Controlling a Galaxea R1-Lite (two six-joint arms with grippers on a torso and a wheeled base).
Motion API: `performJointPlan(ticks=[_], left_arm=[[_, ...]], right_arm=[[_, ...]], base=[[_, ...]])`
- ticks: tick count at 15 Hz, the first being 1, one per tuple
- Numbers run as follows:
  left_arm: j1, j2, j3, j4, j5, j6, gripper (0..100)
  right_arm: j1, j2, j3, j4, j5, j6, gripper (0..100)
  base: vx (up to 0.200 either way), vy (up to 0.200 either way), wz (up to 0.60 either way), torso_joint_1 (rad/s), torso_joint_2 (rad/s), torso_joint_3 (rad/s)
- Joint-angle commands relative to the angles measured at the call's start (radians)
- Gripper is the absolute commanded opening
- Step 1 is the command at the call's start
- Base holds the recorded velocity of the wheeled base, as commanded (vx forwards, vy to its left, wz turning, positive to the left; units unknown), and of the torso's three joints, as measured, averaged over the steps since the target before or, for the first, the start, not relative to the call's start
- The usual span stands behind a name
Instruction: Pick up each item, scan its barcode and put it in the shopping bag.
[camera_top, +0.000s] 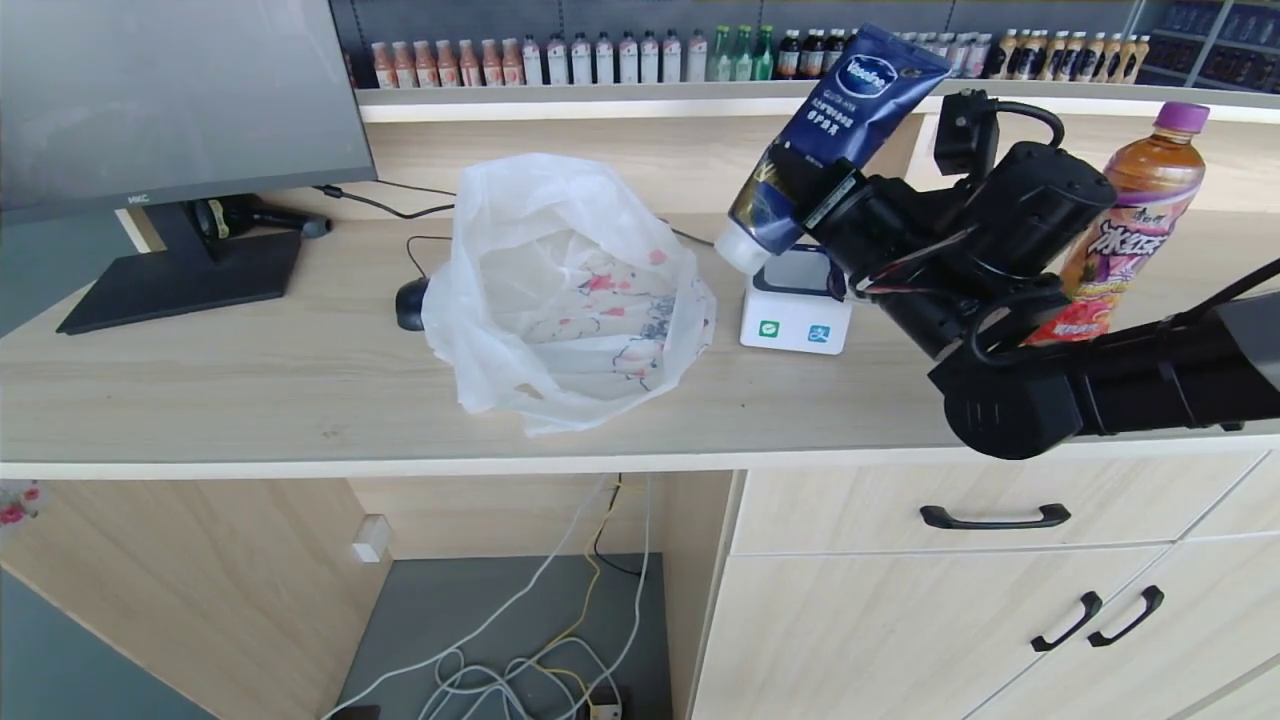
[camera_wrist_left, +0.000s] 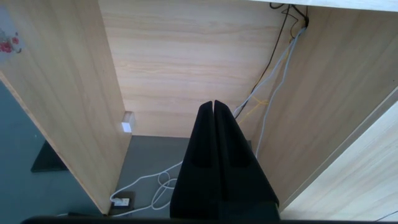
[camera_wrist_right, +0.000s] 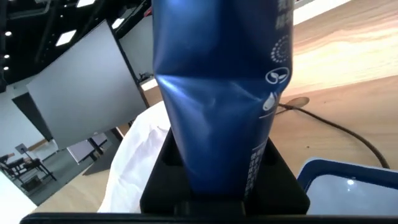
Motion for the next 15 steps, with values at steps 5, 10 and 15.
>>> performJointPlan(ticks=[5, 10, 15], left_arm=[[0.000, 0.000, 0.000, 0.000, 0.000, 0.000, 0], [0.000, 0.000, 0.000, 0.000, 0.000, 0.000, 0], [0.000, 0.000, 0.000, 0.000, 0.000, 0.000, 0]], right_arm=[[-0.006, 0.063, -0.043, -0.001, -0.039, 0.053, 0], [-0.023, 0.074, -0.035, -0.001, -0.039, 0.078, 0], [-0.026, 0.074, -0.033, -0.002, -0.045, 0.087, 0]], base=[[0.000, 0.000, 0.00, 0.000, 0.00, 0.000], [0.000, 0.000, 0.00, 0.000, 0.00, 0.000], [0.000, 0.000, 0.00, 0.000, 0.00, 0.000]])
